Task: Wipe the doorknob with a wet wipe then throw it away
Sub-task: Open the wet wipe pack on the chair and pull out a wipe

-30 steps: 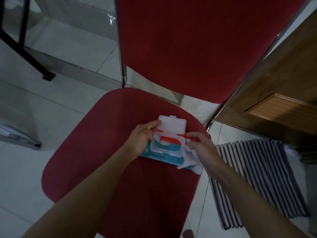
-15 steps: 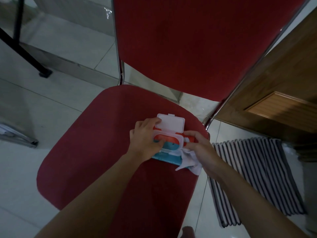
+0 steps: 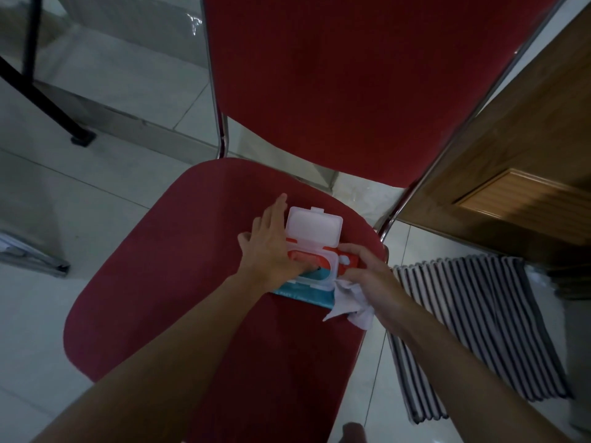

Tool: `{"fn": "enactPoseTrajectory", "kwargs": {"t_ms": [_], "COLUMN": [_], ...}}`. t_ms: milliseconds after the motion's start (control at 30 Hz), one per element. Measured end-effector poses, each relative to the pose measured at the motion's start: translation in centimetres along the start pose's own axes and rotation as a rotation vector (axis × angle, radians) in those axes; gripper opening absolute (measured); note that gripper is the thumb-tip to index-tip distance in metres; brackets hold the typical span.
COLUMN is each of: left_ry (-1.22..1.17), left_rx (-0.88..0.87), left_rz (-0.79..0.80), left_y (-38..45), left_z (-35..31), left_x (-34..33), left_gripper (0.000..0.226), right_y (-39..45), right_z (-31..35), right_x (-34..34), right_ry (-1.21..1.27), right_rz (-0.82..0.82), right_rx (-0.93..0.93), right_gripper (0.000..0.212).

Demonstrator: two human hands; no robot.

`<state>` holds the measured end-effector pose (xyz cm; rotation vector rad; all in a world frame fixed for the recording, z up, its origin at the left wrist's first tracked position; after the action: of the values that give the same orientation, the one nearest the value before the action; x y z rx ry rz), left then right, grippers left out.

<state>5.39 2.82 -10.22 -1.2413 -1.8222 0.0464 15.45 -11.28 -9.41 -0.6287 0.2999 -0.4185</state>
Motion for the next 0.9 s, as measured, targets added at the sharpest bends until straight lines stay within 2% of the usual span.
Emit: {"fn": "enactPoseTrajectory", "kwargs": {"t_ms": [100,200,267,400,500,667,800,900], "left_ry": [-0.336,-0.475,-0.394,-0.183,-0.055,0.094,0.122,0.119], "left_rx": [-0.103,-0.208,-0.286,-0.342,-0.362,-0.291,-0.267,-0.290], "left_rz": [0.006,-0.029,-0.003,0.152,0.096,-0.054,-0.078,-0.057], "left_y": [-0.2,-0.8,-1.1,-2.3,-2.8,-3.0,-2.9,-2.8], "left_z": [0.6,1.4,2.2,2.7,2.5,1.8,1.4,1.3], "left_x": [0.3,1.0,1.5,1.7,1.0,-0.4,-0.6,-0.5], "left_gripper": [0.118,0.087,0.065,0.041,0.042,0.034,0.025,0.028], "right_y": [-0.4,-1.0,-1.4,-2.2,-2.4,-2.1,-2.2,-2.5], "right_z": [-0.1,0.0,0.0,-0.3,-0.9,-2.3,-2.9,-3.1], "right_x": [0.3,0.8,1.1,1.3,1.0,0.4,0.1,-0.1], "right_ry": [0.007,-0.028,-0.073,-0.339,-0.412,-0.411,-0.396,-0.375], "right_rz": [0.016,-0.043,-0.070,-0.044,-0.001,0.059,0.073,0.079], "right_rx": [0.003,0.050,0.127,0.239,0.190,0.103,0.069,0.054], "right_gripper": [0.046,0.048,0.052,0.049,0.048,0.052,0.055,0.055]}}
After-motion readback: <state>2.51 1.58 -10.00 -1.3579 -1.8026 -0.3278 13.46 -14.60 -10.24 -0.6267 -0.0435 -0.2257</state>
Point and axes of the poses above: each hand's wrist, its own y-axis towards the middle knuckle, its own x-axis out of the back of the hand, z = x × y, the point moved 1 cm from there along y, towards the middle knuckle, and after that the axes turned 13 degrees about z, right-handed, at the moved point
